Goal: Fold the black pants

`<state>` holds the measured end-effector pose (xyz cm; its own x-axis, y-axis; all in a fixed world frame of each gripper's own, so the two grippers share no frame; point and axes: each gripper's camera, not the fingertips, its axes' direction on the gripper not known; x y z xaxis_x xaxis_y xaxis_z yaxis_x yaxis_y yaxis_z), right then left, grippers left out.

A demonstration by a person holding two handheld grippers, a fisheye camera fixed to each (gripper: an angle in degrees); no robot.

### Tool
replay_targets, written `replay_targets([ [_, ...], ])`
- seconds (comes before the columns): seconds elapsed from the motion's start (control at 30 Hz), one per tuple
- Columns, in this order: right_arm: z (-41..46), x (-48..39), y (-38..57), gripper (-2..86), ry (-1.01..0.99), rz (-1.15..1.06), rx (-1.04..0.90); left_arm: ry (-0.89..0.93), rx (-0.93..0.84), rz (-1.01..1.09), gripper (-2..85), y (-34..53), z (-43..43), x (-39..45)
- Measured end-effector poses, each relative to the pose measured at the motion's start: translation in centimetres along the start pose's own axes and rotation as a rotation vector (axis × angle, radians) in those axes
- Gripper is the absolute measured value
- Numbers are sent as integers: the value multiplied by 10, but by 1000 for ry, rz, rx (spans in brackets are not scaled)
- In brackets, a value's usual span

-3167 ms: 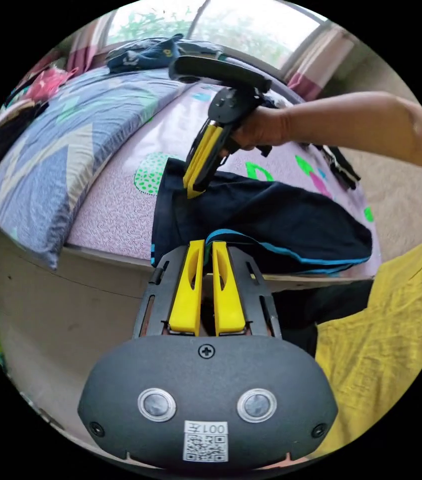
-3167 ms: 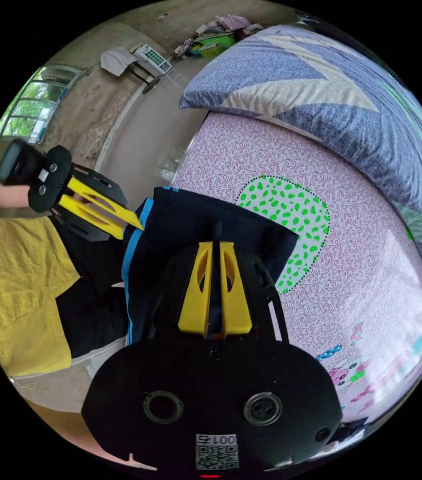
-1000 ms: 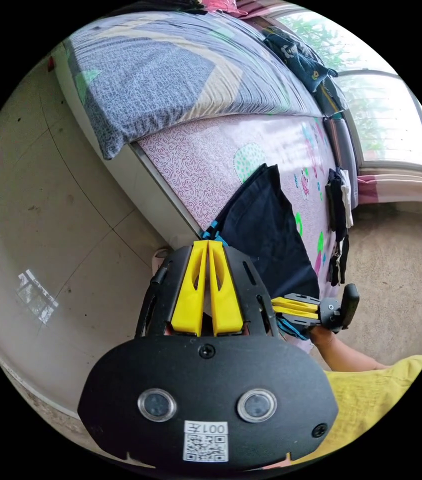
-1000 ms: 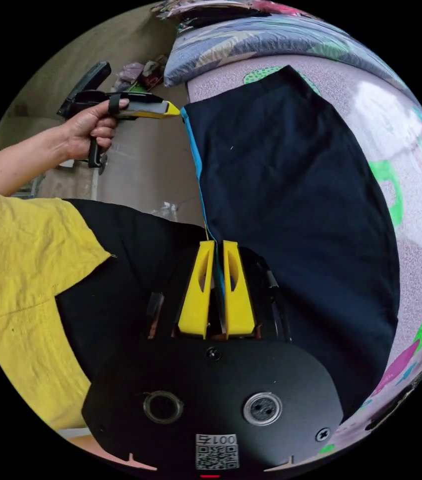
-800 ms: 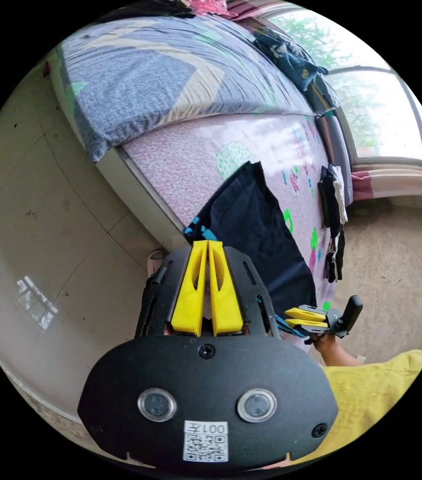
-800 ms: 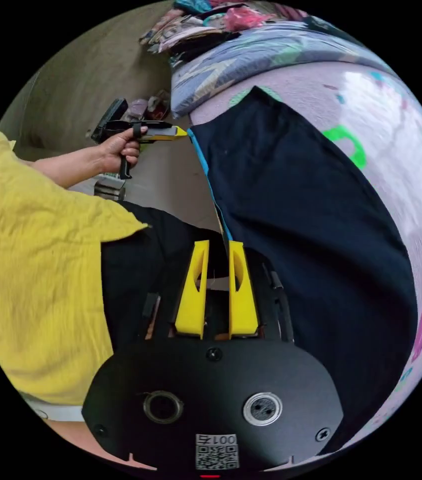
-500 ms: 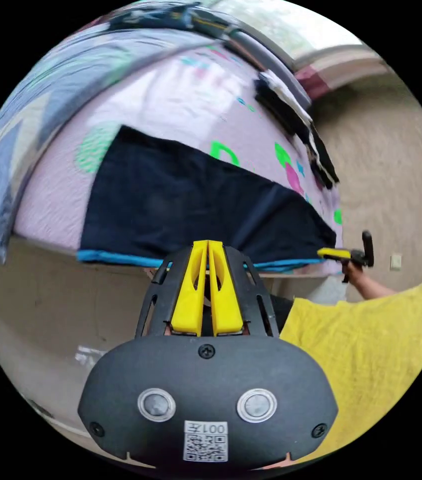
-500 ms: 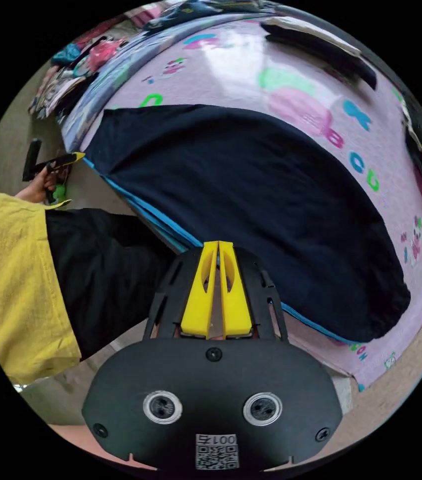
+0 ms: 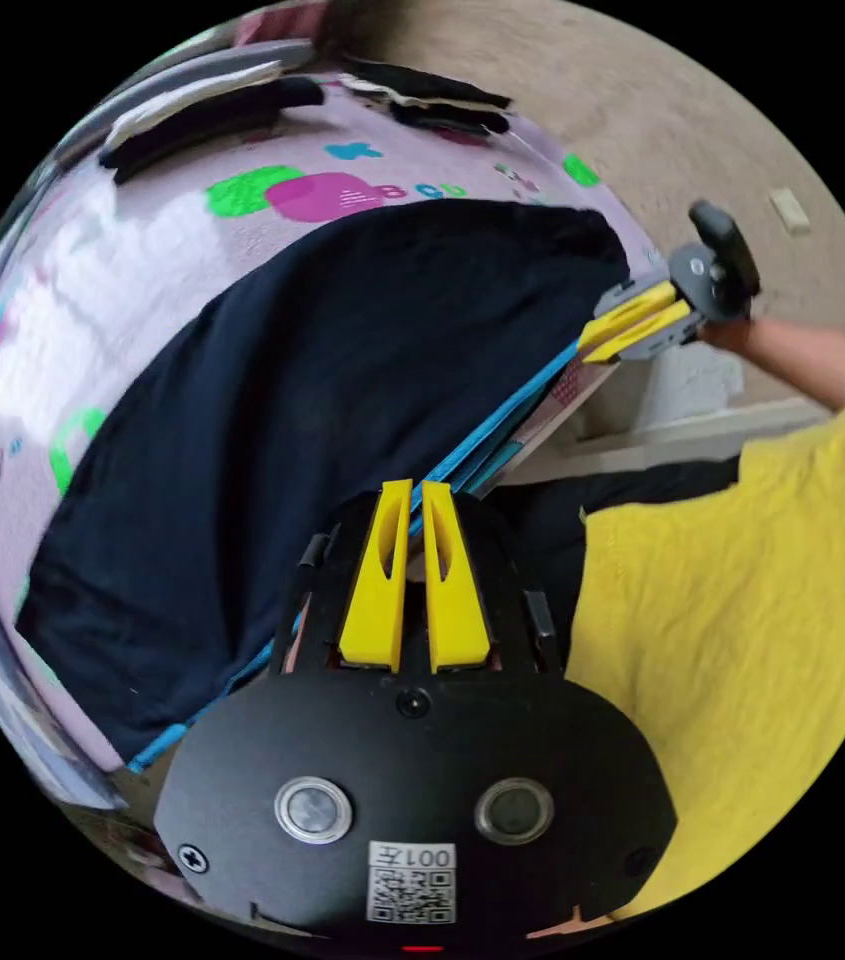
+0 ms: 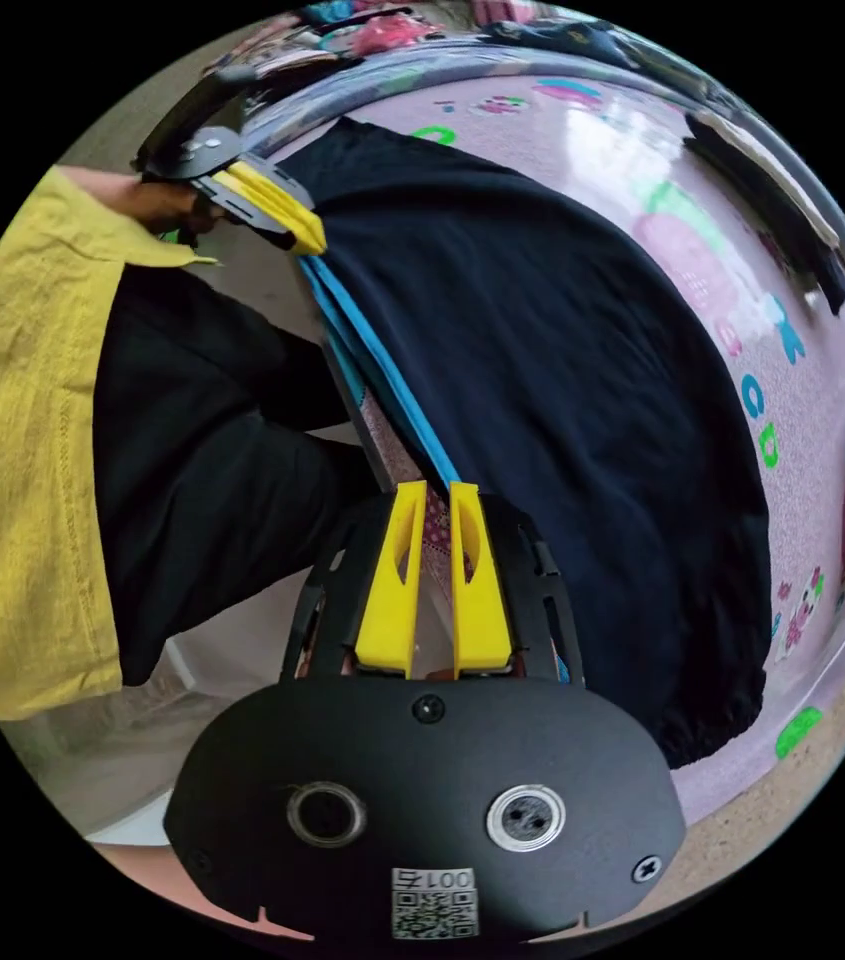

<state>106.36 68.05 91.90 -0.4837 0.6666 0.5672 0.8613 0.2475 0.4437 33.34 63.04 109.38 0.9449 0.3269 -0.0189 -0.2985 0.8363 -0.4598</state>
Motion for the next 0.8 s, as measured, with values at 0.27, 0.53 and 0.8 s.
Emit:
replay_targets([
  [0.27,-24,-40,-7,31,74,-186,33,-281,-172,348,21,-48,52,111],
  [0.53,-50,-69,-10,13,169,-245,-19,-367,-297,432,-12,-72,77,161],
  [0.8,-91,-94,2,10,134,-282,-41,-313,-278,400,-13,-67,68,199],
])
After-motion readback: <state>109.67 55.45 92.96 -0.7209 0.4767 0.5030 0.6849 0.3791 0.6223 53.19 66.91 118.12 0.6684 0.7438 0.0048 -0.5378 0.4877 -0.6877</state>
